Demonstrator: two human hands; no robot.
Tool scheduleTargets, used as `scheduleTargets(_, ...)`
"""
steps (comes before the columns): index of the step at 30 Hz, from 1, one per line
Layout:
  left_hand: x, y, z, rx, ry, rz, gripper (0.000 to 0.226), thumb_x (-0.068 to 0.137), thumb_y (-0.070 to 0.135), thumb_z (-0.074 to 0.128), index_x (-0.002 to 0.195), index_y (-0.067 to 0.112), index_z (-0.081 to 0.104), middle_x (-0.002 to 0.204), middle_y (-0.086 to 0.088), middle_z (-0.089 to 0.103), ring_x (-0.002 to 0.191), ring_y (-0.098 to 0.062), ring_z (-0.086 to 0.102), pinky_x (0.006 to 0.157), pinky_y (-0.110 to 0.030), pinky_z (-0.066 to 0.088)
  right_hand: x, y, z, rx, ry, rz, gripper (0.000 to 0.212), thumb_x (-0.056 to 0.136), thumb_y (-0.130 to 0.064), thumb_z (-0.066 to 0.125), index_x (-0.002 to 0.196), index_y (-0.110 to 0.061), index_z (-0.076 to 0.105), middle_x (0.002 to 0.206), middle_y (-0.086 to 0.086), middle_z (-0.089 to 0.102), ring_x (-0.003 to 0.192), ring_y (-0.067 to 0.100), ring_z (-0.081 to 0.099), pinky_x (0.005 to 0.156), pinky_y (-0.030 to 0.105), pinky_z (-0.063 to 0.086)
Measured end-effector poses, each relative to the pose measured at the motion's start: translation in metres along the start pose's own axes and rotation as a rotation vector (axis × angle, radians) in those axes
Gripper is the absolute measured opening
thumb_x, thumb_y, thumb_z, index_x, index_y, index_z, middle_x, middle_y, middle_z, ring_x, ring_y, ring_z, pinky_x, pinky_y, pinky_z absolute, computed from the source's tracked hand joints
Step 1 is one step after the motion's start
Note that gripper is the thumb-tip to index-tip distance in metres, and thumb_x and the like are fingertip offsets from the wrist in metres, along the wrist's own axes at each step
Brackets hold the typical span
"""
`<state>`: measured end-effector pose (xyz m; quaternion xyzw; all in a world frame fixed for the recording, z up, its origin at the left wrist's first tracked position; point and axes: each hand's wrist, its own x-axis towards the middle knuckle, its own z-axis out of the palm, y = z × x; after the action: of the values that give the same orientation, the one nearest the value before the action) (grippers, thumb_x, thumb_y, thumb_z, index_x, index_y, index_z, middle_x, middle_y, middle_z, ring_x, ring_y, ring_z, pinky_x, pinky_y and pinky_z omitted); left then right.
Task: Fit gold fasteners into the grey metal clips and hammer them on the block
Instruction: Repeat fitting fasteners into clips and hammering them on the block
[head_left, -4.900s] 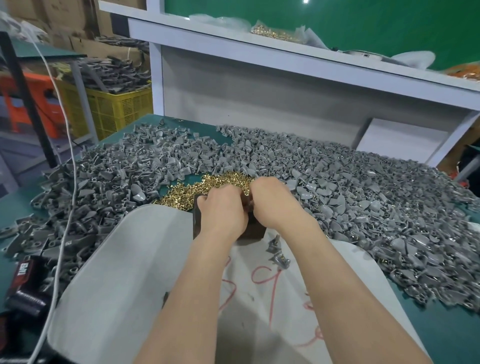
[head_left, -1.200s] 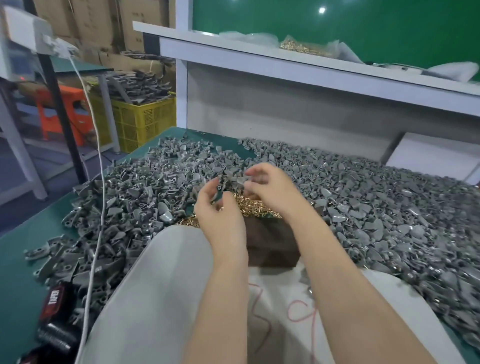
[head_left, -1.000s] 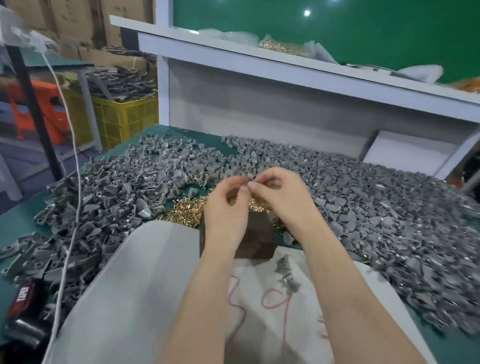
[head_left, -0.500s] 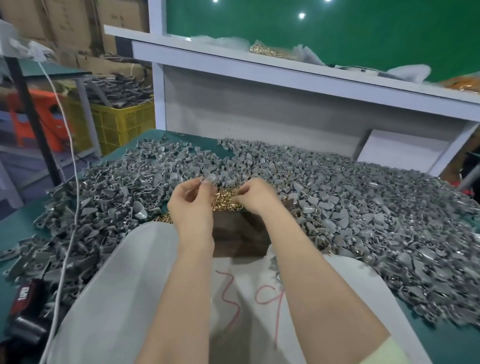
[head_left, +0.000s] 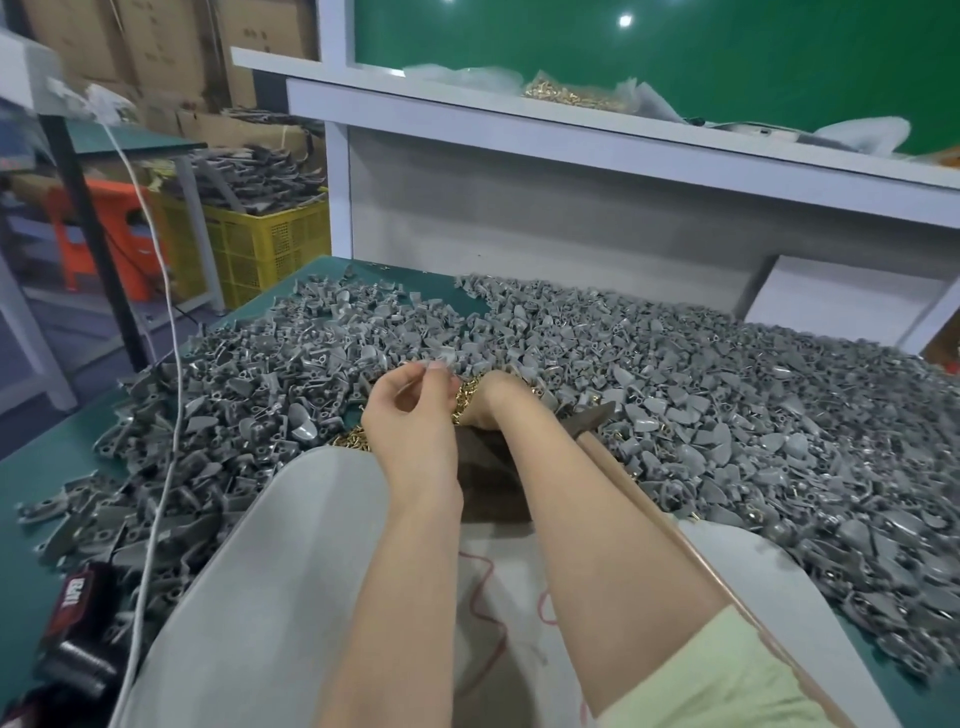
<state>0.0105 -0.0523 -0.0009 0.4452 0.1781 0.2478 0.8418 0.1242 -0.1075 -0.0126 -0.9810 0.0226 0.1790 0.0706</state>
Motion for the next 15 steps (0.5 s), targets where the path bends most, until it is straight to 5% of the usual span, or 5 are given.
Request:
scheduleTargets(6,0.002,-0.002,-0.002,0.084,-0.035,-0.003,0.006,0.088,0.009,0.063,0.089,0.013,0.059,0.087,-0.006,0.067,0.080,-0.012,0.066,0.078,-0.023,0.051,-0.004,0.002,0.003,0.154,0.195,-0.026,0.039,0.088,-0.012,0.056,0.125,-0.002,0.053,0.125,0.015,0.058,0.106,0.030,0.058,0.075,0.030,0.042)
scheduleTargets(10,0.002,-0.007,-0.003,0.347,-0.159,0.106,0.014,0.086,0.015,0.068,0.077,0.022,0.060,0.081,0.003,0.064,0.074,-0.004,0.057,0.072,-0.018,0.043,-0.026,0.024,-0.013,0.372,0.321,-0.077,0.024,0.089,-0.009,0.055,0.111,-0.005,0.065,0.112,0.010,0.065,0.093,0.023,0.060,0.073,0.025,0.041)
scheduleTargets(13,-0.002,-0.011,0.000,0.631,-0.315,0.224,0.014,0.084,0.020,0.069,0.076,0.026,0.059,0.073,0.014,0.060,0.066,0.008,0.054,0.059,-0.007,0.037,-0.054,0.055,-0.025,0.624,0.315,-0.138,0.023,0.090,0.001,0.051,0.100,-0.007,0.070,0.101,0.010,0.069,0.091,0.022,0.062,0.088,0.033,0.052)
scheduleTargets(15,-0.007,-0.014,0.002,0.836,-0.409,0.277,0.012,0.086,0.023,0.067,0.079,0.029,0.059,0.075,0.016,0.059,0.074,0.001,0.056,0.065,-0.015,0.040,-0.079,0.075,-0.028,0.841,0.287,-0.152,0.021,0.091,0.005,0.049,0.092,-0.004,0.068,0.081,0.008,0.064,0.073,0.018,0.061,0.069,0.027,0.057)
